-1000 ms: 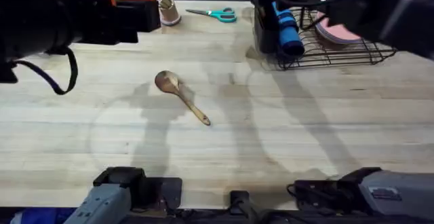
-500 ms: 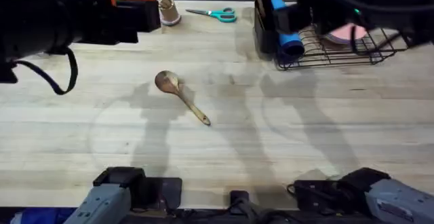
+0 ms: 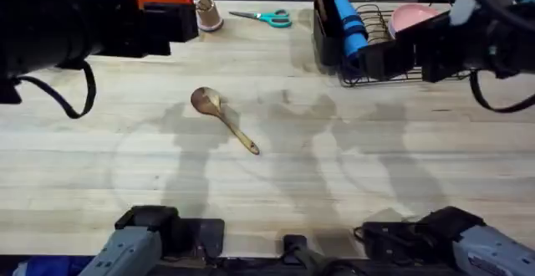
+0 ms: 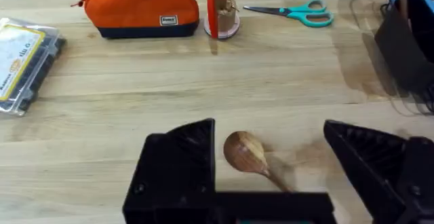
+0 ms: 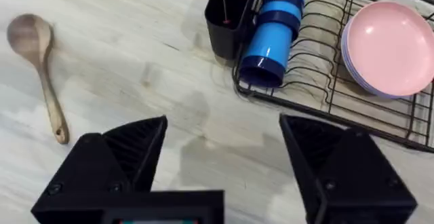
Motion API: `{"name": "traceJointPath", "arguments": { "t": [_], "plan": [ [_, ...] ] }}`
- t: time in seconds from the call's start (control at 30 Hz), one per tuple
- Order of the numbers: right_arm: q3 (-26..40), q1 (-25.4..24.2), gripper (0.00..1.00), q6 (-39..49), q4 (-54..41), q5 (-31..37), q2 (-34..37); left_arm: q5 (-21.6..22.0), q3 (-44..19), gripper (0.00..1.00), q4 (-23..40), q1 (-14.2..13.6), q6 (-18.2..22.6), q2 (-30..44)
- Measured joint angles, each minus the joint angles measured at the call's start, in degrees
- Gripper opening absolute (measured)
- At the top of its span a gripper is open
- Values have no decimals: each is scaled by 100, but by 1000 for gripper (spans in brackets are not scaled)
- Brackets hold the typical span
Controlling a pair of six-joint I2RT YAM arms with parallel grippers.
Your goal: Pick up the spoon on the table one by one and put them onto the rack
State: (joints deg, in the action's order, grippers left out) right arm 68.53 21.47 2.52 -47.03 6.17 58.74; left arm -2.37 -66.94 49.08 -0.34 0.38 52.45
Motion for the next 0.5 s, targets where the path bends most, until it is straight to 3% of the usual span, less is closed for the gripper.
{"name": "traceJointPath", "arguments": {
  "t": [0.3,0.5],
  "plan": [
    [0,0,997,-2,-19,-22,0,2,0,993,2,0,-2,0],
    [0,0,997,-22,-19,-24,0,2,0,993,2,0,-219,0]
  ]
}}
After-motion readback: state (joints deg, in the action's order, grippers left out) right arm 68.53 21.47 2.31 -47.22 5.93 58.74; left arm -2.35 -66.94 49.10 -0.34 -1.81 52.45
